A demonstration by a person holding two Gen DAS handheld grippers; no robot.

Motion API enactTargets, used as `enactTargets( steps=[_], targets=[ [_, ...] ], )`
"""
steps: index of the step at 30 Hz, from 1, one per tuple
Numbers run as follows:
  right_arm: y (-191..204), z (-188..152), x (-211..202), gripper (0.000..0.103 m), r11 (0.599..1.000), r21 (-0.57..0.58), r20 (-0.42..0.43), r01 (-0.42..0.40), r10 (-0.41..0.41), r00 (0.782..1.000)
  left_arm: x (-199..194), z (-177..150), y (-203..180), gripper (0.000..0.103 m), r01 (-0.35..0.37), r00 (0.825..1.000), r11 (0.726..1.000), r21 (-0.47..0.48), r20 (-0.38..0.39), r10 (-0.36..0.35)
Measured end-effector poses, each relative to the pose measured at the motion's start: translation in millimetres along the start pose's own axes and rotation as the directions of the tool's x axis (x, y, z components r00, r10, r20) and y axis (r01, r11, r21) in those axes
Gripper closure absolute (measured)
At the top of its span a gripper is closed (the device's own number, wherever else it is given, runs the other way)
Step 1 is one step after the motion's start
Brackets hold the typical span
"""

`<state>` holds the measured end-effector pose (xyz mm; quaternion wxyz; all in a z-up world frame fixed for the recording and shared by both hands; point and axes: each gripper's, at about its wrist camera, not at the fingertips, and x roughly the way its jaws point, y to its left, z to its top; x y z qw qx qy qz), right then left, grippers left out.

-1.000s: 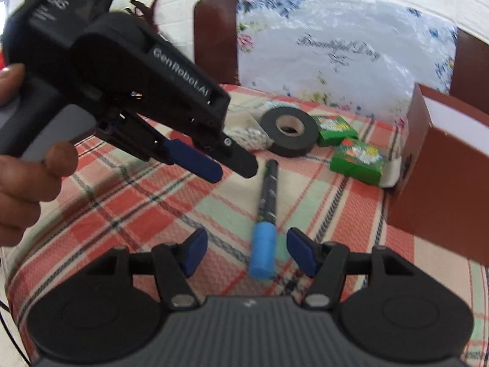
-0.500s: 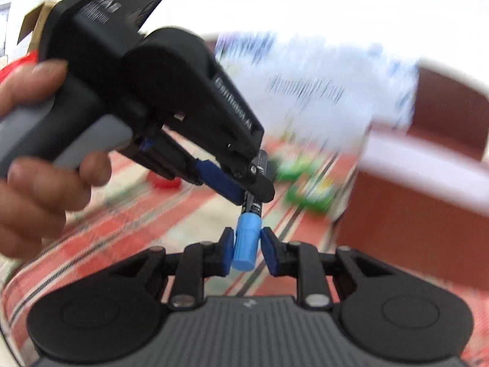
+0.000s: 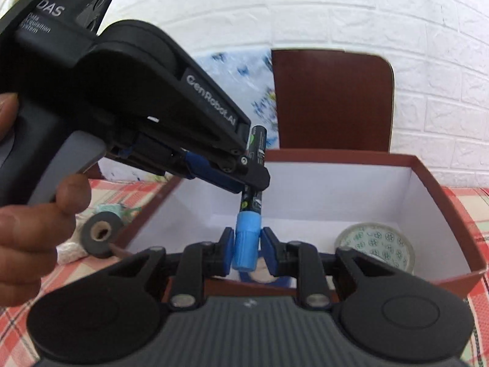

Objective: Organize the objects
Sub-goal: 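Grasp the blue-capped marker with the left gripper and drop it into the box, then grasp the red tape roll with the left gripper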

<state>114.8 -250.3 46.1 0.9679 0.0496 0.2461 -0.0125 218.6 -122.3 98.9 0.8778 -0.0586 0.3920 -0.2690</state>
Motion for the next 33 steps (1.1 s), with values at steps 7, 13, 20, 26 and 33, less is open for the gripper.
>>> enactTargets(
  steps=[7,13,20,26,33],
  targets=[
    [2,-6,15,0.060,1.000,0.020,0.022,-0.017,0.016,1.000,9,-1,2,0.082,-0.129,0.992,0.991,0.044,0.006,0.129],
    [2,-16,-29,0.060,0.995,0.099,0.111,-0.007,-0.004,0.994,-38,-25,-8,0.082,-0.212,0.975,0.973,0.090,0.084,0.205],
    [5,-39,-75,0.060,0.988,0.148,0.135,0.034,-0.054,0.989,-84,-67,-8,0.082,-0.266,0.960,0.959,0.101,0.117,0.254],
    [33,-50,-83,0.060,0.993,0.121,0.075,0.007,-0.016,0.997,-105,-96,20,0.082,-0.316,0.946,0.947,0.055,0.095,0.310],
    [74,-52,-79,0.060,0.996,0.075,0.027,-0.048,0.046,0.999,-128,-119,71,0.082,-0.385,0.919,0.923,-0.019,0.081,0.385]
  ],
)
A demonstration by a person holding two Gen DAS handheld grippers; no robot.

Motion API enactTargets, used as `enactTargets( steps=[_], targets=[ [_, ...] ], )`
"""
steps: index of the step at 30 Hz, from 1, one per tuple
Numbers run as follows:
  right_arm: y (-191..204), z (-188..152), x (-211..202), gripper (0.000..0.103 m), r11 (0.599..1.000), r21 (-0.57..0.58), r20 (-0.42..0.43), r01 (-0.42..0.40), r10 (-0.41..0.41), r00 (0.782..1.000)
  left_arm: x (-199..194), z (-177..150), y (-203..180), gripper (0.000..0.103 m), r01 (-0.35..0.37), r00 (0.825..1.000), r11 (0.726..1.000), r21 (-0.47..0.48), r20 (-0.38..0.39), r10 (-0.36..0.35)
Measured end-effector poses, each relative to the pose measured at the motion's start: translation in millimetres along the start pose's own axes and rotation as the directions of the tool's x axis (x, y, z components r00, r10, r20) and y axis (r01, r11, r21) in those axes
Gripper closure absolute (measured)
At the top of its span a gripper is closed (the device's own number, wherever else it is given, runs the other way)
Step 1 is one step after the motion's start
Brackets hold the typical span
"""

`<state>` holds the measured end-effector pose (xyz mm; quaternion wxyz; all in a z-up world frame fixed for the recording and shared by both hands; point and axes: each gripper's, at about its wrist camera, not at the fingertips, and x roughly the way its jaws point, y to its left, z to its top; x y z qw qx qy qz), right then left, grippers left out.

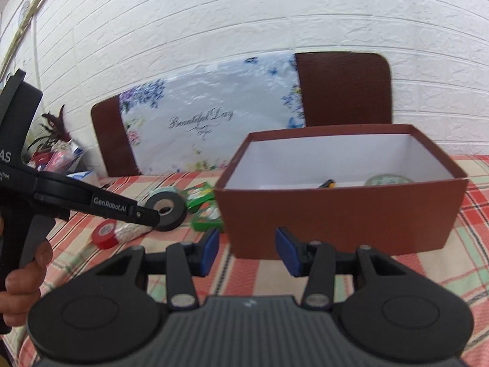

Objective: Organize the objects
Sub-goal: 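Grasp the red tape roll with the left gripper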

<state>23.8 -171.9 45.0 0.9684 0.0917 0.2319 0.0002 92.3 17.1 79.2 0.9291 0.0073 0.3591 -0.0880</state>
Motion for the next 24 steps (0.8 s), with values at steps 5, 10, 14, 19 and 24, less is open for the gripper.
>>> enactTargets(
  steps=[5,10,14,19,24],
  targets=[
    [28,-7,13,0.060,0.999,-0.029,-0.064,-0.045,0.043,0.997,-3,-19,53,0.074,-0.031,1.000,0.997,-0.074,-0.001,0.031],
    [53,-21,25,0.060,0.992,-0.098,-0.133,-0.079,0.066,0.989,4,-32,134,0.066,-0.124,0.992,0.973,-0.194,-0.037,0.119],
    [64,-28,34,0.060,0.988,-0.124,-0.169,-0.097,0.075,0.983,19,-27,186,0.068,-0.111,0.993,0.949,-0.295,-0.067,0.095],
    [69,-31,41,0.060,0.984,-0.145,-0.193,-0.099,0.070,0.979,45,-17,188,0.068,-0.093,0.994,0.957,-0.273,-0.080,0.074],
    [63,-30,44,0.059,0.988,-0.135,-0.203,-0.080,0.051,0.978,73,-18,186,0.068,-0.115,0.991,0.960,-0.255,-0.099,0.092]
  ],
)
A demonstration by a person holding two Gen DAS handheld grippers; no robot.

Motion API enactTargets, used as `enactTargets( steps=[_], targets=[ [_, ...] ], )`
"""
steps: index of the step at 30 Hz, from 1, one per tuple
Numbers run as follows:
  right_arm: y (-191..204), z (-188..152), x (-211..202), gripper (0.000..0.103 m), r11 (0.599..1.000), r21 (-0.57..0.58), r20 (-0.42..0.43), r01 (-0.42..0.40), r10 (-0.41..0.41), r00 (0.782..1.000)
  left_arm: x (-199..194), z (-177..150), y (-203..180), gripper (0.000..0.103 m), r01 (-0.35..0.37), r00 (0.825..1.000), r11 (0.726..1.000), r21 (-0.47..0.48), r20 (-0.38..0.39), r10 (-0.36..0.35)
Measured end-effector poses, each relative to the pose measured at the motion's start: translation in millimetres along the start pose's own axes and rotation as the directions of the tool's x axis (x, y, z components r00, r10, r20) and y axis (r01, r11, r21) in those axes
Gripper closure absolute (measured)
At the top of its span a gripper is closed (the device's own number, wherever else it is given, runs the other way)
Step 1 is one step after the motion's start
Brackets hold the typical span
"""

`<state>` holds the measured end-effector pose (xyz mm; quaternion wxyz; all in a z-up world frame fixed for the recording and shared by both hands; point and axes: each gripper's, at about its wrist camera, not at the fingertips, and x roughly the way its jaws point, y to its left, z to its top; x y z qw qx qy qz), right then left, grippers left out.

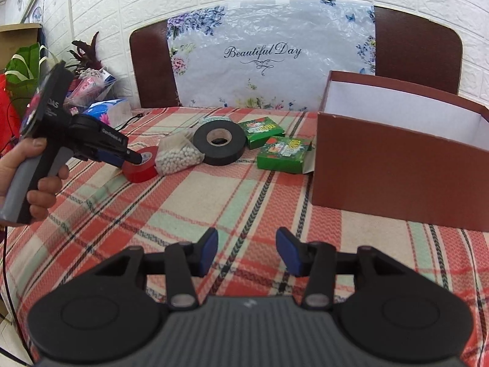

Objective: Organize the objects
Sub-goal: 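Grasp the red tape roll with the left gripper, then carry the red tape into the brown box and open the left gripper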

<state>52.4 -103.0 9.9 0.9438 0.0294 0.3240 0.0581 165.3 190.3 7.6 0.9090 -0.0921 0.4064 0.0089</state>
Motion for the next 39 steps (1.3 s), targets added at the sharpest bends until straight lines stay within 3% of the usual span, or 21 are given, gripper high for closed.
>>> enactTargets(
  steps=[2,4,9,11,16,19,21,24,26,29,34,37,39],
  targets=[
    [-4,-1,0,0.059,1.000,0.007,-0.006,0.000,0.000,1.000,0,-1,2,0.076,0.010,1.000,1.000,-0.025,0.006,-0.010],
    [-4,-1,-2,0.059,1.000,0.006,-0.002,0.000,0.000,1.000,-7,-5,-5,0.076,0.006,1.000,1.000,-0.005,-0.004,-0.006],
    [-3,-1,-8,0.059,0.999,-0.018,0.015,-0.032,0.032,0.999,-39,-53,-42,0.076,0.135,0.990,0.988,0.070,-0.061,-0.130],
    [-2,-5,-7,0.053,0.996,-0.046,-0.020,-0.082,0.081,0.997,-54,-75,-66,0.076,0.159,0.986,0.980,0.119,-0.066,-0.152],
    [16,-29,-3,0.046,0.972,-0.166,-0.122,-0.167,0.148,0.982,-67,-104,-117,0.075,0.311,0.946,0.939,0.145,-0.145,-0.291],
    [24,-43,-10,0.022,0.964,-0.235,-0.103,-0.126,0.105,0.989,-68,-114,-148,0.075,0.314,0.946,0.922,0.226,-0.159,-0.283],
    [20,-49,-11,0.022,0.967,-0.239,-0.087,-0.086,0.067,0.994,-68,-114,-160,0.075,0.309,0.947,0.917,0.252,-0.166,-0.274],
    [4,-50,-10,0.025,0.984,-0.169,-0.068,-0.063,0.053,0.996,-67,-110,-169,0.075,0.365,0.922,0.902,0.230,-0.221,-0.317],
    [-10,-47,-14,0.026,0.991,-0.121,-0.051,-0.049,0.043,0.998,-73,-104,-185,0.075,0.361,0.928,0.891,0.274,-0.202,-0.314],
    [-24,-35,-32,0.026,0.994,-0.108,0.049,0.006,-0.001,0.999,-94,-85,-213,0.075,0.377,0.926,0.862,0.338,-0.146,-0.348],
    [-56,10,-58,0.026,0.982,-0.123,0.238,0.143,-0.110,0.965,-110,-34,-270,0.075,0.401,0.906,0.818,0.412,-0.047,-0.421],
    [-87,41,-54,0.026,0.974,-0.098,0.283,0.202,-0.167,0.944,-95,-8,-306,0.075,0.403,0.899,0.809,0.427,-0.018,-0.438],
    [-112,58,-41,0.026,0.975,-0.074,0.272,0.209,-0.182,0.945,-75,5,-324,0.075,0.397,0.904,0.815,0.423,-0.026,-0.427]
  ],
)
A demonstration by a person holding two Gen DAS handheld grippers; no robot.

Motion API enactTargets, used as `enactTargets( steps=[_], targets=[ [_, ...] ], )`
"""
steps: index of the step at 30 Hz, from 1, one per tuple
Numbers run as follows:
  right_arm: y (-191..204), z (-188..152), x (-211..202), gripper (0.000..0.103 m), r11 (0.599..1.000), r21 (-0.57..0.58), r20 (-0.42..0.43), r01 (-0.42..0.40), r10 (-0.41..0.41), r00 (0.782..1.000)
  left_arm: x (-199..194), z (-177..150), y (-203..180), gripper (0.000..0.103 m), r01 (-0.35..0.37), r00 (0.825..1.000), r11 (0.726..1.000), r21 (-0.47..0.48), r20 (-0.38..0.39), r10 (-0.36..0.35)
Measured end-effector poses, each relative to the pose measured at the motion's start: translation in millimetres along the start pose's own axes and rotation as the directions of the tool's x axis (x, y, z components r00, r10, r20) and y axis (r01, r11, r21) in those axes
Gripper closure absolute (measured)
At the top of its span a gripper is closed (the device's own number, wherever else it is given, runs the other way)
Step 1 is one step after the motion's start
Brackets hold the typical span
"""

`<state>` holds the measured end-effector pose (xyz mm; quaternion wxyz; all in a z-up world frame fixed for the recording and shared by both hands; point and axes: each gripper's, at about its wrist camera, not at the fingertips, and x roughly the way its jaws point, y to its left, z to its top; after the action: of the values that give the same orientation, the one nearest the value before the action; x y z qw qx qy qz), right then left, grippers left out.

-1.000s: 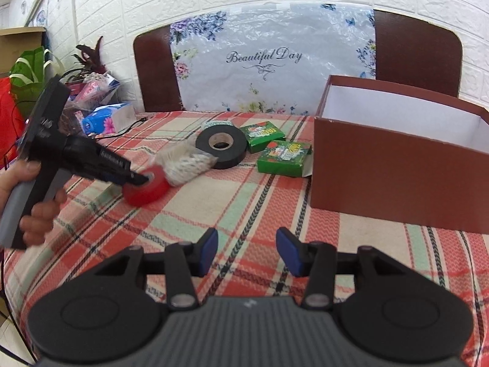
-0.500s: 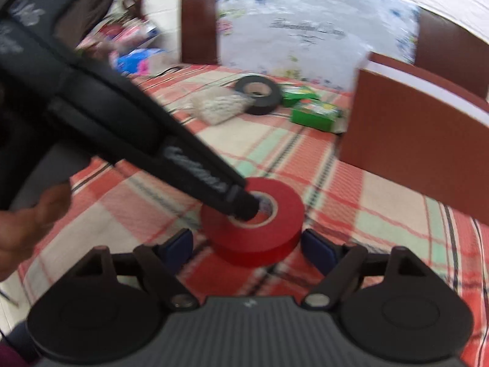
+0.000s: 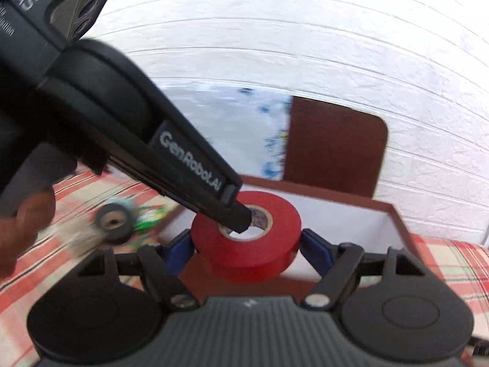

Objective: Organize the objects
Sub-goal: 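Carry the red tape into the brown box and open the left gripper, then move the left gripper to the cotton swab bag and grasp it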

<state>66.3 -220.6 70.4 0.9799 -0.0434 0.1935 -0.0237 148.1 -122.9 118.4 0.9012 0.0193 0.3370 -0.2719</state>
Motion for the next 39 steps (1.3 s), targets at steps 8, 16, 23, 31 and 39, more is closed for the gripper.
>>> enactTargets(
  steps=[8,16,23,31,39],
  targets=[
    [-47,4,81,0.025,0.996,0.079,-0.114,-0.048,0.057,0.992,66,19,10,0.074,-0.066,0.995,0.998,-0.014,-0.073,0.065],
    [-55,-10,63,0.024,0.987,0.162,-0.087,-0.014,0.029,0.996,40,7,13,0.074,-0.147,0.989,0.989,-0.013,-0.026,0.146],
    [-45,-20,-2,0.027,0.970,0.239,-0.021,0.030,-0.026,0.999,-13,-26,10,0.072,-0.202,0.979,0.979,-0.022,0.000,0.202],
    [-16,-36,-46,0.027,0.966,0.257,-0.043,0.015,-0.004,0.999,-58,-70,18,0.071,-0.226,0.974,0.972,-0.057,0.001,0.227],
    [16,-49,-53,0.027,0.970,0.241,-0.101,-0.030,0.056,0.993,-72,-114,44,0.067,-0.287,0.958,0.953,-0.099,-0.055,0.283]
  ],
)
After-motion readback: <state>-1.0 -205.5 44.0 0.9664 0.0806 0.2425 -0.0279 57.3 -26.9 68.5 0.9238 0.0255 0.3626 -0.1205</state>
